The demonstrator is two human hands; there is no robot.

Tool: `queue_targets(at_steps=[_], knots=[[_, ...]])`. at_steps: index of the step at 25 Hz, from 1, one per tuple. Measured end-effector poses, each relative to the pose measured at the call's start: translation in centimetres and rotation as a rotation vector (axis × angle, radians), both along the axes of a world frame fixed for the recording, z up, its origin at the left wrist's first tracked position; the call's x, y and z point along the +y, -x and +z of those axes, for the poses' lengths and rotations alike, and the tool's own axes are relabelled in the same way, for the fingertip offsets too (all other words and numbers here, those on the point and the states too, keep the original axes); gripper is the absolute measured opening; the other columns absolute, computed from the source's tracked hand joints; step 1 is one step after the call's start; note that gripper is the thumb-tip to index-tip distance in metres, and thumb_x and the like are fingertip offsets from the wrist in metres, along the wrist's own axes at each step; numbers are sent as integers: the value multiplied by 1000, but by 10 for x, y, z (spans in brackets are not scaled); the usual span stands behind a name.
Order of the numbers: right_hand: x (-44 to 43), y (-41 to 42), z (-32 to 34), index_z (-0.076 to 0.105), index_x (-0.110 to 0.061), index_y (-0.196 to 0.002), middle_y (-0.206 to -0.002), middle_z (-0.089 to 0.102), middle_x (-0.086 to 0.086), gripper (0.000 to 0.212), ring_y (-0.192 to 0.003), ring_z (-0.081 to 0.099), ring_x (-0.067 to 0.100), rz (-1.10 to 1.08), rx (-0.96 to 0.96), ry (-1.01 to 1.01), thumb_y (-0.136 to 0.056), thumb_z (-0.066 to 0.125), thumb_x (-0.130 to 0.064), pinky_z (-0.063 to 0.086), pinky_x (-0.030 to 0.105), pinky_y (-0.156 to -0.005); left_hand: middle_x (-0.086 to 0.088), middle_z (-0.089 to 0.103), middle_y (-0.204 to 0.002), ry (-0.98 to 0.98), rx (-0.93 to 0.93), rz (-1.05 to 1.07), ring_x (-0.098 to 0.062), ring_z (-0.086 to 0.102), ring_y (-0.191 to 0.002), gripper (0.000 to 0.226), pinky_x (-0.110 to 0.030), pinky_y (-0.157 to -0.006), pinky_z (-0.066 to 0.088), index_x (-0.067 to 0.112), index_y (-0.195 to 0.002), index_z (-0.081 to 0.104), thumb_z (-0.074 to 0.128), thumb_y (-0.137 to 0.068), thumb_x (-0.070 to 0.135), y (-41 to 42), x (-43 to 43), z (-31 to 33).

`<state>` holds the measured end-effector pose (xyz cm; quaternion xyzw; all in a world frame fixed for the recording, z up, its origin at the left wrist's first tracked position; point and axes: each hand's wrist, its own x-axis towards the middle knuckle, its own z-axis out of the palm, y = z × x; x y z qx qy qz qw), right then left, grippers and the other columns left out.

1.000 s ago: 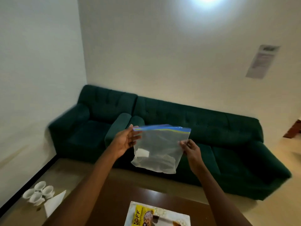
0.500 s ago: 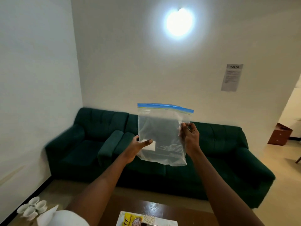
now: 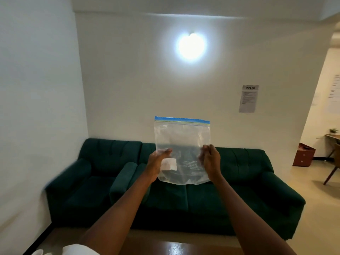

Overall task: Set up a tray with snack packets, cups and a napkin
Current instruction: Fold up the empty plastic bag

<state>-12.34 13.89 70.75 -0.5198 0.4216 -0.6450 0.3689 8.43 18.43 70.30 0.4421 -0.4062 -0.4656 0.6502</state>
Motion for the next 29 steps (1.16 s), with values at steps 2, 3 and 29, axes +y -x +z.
queue_targets(at_steps=[2, 3, 29], knots=[[10, -13, 3, 54, -2, -86, -70, 56, 9, 31, -59, 51, 20, -107, 119, 63, -110, 46, -20, 45, 34, -54, -17, 66, -78, 15, -59, 165, -28, 61, -73, 28, -43, -79, 50, 2, -80, 69, 69, -97, 23, -8, -1, 7], [15, -18, 5, 53, -1, -87, -71, 56, 8, 31, -61, 51, 20, -163, 188, 90, -110, 46, -21, 44, 35, -56, -20, 64, -73, 35, -118, 284, -28, 59, -68, 35, -40, -77, 49, 2, -73, 68, 65, -100, 23, -13, 0, 12], [12, 11, 41, 65, -5, -127, -100, 68, 4, 28, -89, 62, 16, 45, 22, 35, -99, 61, -5, 55, 31, -83, -17, 61, -94, 226, -452, 54, -21, 58, -85, 66, -27, -85, 60, -4, -133, 61, 86, -72, -8, -44, 6, 46]])
